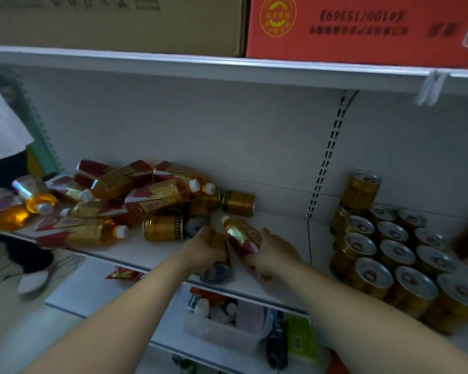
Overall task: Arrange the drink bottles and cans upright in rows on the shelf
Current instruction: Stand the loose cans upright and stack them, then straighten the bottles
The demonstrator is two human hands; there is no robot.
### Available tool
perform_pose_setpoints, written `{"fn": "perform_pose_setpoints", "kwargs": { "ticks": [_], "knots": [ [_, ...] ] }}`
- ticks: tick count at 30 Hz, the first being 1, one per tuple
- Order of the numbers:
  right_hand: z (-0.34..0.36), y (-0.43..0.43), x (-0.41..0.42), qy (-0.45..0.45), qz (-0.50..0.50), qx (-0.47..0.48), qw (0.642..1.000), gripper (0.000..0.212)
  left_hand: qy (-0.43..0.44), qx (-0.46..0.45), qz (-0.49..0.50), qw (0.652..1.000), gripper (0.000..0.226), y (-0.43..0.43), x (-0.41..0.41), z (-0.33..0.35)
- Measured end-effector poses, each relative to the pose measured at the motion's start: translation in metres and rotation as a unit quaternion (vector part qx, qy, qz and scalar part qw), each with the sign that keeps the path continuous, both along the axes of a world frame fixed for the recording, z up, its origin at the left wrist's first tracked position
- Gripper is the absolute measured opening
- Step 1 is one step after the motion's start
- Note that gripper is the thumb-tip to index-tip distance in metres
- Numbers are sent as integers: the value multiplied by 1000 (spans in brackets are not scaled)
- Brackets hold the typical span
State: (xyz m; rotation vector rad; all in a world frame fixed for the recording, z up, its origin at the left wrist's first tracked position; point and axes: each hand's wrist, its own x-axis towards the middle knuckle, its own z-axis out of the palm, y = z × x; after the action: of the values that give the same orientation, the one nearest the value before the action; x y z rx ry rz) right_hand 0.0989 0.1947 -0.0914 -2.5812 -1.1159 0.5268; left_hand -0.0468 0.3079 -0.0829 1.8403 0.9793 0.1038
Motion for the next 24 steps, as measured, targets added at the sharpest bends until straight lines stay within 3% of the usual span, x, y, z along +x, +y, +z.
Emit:
{"fn": "perform_pose_setpoints", "kwargs": {
  "ticks": [1,2,4,7,10,14,18,24],
  "knots": [
    [0,-3,2,39,-28,35,998,77,4,4,-2,1000,53,-2,-2,1],
    [0,-8,3,91,-61,86,990,67,1,1,17,1000,69,-5,-6,2],
    [4,-21,7,221,-108,220,944,57,-44,-25,62,997,95,-13,-11,3],
    [25,-50,13,347,-113,382,849,35,-151,-70,94,982,96,-34,-4,12],
    [54,-83,25,420,-95,451,782,37,-253,-127,133,950,85,-60,17,36],
    [79,-133,49,398,-109,485,771,41,-328,-139,102,929,72,-103,50,72],
    [89,-187,72,388,-170,518,743,40,-329,-102,44,938,78,-141,86,88],
    [93,-270,90,263,-230,569,744,34,-368,-138,-19,919,73,-203,147,89]
  ]
}}
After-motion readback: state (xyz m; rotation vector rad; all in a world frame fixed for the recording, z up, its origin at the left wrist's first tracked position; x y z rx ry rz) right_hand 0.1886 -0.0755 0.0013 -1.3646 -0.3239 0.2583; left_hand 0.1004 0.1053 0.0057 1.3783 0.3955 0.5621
